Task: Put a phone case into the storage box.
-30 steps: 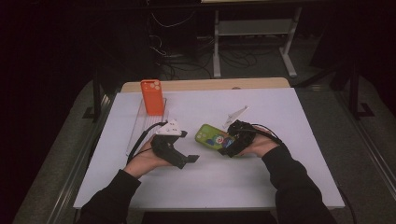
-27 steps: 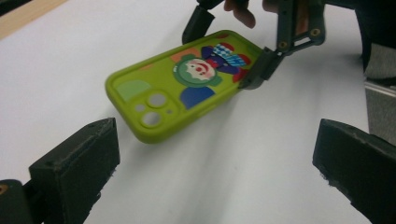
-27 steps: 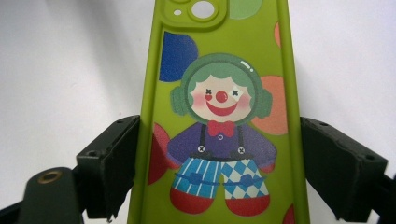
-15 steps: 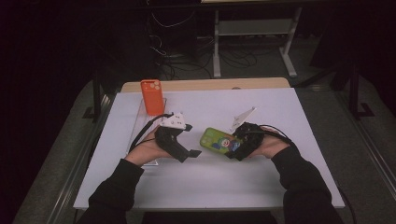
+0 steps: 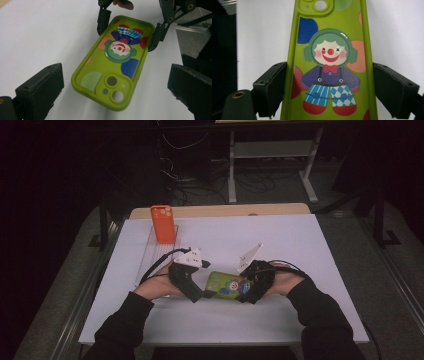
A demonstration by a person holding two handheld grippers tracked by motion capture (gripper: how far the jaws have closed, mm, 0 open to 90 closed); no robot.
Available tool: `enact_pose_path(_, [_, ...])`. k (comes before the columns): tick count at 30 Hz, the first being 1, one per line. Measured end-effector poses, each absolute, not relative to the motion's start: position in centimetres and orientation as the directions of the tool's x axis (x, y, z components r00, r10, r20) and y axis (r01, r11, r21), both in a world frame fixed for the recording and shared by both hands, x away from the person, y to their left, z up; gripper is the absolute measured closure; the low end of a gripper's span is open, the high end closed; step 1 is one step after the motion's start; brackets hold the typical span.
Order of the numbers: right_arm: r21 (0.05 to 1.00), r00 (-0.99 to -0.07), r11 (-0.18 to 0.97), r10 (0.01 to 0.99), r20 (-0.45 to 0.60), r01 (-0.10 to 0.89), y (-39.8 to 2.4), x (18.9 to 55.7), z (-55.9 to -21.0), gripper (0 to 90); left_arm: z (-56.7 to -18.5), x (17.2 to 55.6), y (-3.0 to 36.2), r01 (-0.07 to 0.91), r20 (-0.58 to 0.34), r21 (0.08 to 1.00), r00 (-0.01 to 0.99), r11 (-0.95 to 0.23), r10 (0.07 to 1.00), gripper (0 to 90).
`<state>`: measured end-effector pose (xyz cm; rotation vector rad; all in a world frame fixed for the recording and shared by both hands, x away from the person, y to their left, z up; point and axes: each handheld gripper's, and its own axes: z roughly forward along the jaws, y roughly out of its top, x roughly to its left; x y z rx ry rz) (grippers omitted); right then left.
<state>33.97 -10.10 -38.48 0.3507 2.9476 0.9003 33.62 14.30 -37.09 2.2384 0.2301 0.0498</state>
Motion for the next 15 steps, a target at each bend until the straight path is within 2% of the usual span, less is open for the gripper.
enact_pose_path(15, [0.553, -0.996, 0.829, 0.092, 0.017, 0.086, -8.3, 32.1, -37.1, 15.2, -38.2, 32.4, 12.9, 0.084, -0.036, 0.712, 0.996, -0.697, 0.083, 0.0])
